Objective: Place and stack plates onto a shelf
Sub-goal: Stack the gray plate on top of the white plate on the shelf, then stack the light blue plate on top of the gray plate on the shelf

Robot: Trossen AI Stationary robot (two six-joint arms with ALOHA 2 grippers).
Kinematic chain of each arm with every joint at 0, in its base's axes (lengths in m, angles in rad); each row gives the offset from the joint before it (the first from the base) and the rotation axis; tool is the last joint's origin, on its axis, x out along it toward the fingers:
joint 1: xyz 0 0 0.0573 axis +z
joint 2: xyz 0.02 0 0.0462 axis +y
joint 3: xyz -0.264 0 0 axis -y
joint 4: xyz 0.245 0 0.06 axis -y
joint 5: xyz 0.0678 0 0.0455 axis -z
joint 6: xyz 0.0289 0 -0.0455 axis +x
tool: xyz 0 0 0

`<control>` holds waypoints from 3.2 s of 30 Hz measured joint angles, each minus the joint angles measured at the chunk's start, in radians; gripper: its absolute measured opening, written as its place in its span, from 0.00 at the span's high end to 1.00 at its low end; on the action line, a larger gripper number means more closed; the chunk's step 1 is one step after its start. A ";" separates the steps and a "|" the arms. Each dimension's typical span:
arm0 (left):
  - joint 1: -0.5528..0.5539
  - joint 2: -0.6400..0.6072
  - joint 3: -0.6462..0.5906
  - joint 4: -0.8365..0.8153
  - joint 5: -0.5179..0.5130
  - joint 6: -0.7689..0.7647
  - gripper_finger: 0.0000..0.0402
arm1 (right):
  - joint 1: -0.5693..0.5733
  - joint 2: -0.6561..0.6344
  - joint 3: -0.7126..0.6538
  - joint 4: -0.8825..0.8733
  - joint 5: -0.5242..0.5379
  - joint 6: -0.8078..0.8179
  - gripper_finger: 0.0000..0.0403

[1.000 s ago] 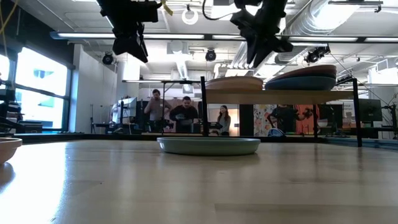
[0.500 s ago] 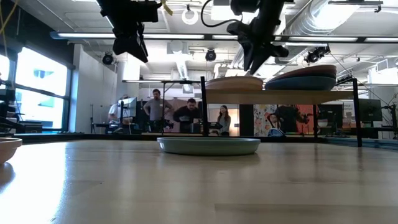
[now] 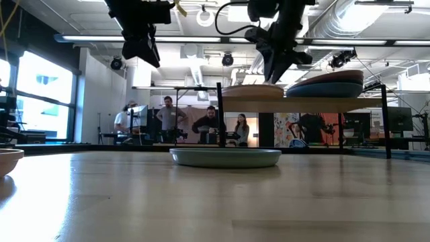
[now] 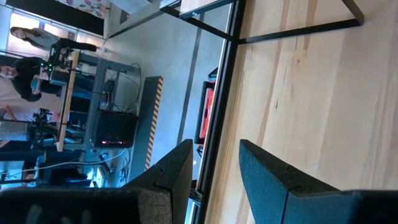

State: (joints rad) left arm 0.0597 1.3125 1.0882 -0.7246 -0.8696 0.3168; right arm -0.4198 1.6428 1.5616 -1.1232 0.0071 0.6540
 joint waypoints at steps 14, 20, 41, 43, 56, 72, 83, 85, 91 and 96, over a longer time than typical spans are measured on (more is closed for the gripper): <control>0.000 0.000 0.000 0.018 0.014 -0.016 0.70 | 0.013 -0.012 0.020 -0.003 -0.129 0.020 0.81; 0.000 0.000 0.000 -0.031 0.110 -0.196 0.70 | 0.127 -0.019 0.028 -0.022 -0.233 0.112 0.81; 0.001 0.000 0.000 -0.378 0.270 -0.730 0.70 | 0.513 0.160 0.027 -0.021 0.019 0.518 0.81; 0.001 0.000 0.000 -0.413 0.283 -0.758 0.70 | 0.521 0.188 0.027 -0.022 0.023 0.527 0.81; -0.013 0.000 0.000 -0.646 0.285 -0.912 0.70 | 0.514 0.309 0.014 -0.051 0.020 0.496 0.81; -0.024 0.000 0.000 -0.662 0.278 -0.917 0.70 | 0.439 -0.008 -0.361 0.133 -0.009 0.506 0.81; -0.023 0.000 0.000 -0.660 0.282 -0.916 0.70 | 0.456 -0.296 -0.746 0.590 0.000 0.722 0.81; -0.023 0.000 0.000 -0.659 0.282 -0.916 0.70 | 0.462 -0.300 -0.780 0.659 0.000 0.739 0.81; -0.023 0.000 -0.001 -0.649 0.282 -0.916 0.70 | 0.468 -0.271 -0.824 0.804 0.008 0.785 0.81; -0.023 0.000 -0.001 -0.638 0.282 -0.916 0.70 | 0.468 -0.233 -0.824 0.892 0.009 0.789 0.81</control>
State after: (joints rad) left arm 0.0364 1.3121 1.0874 -1.3625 -0.5873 -0.5987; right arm 0.0486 1.4101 0.7372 -0.2312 0.0162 1.4428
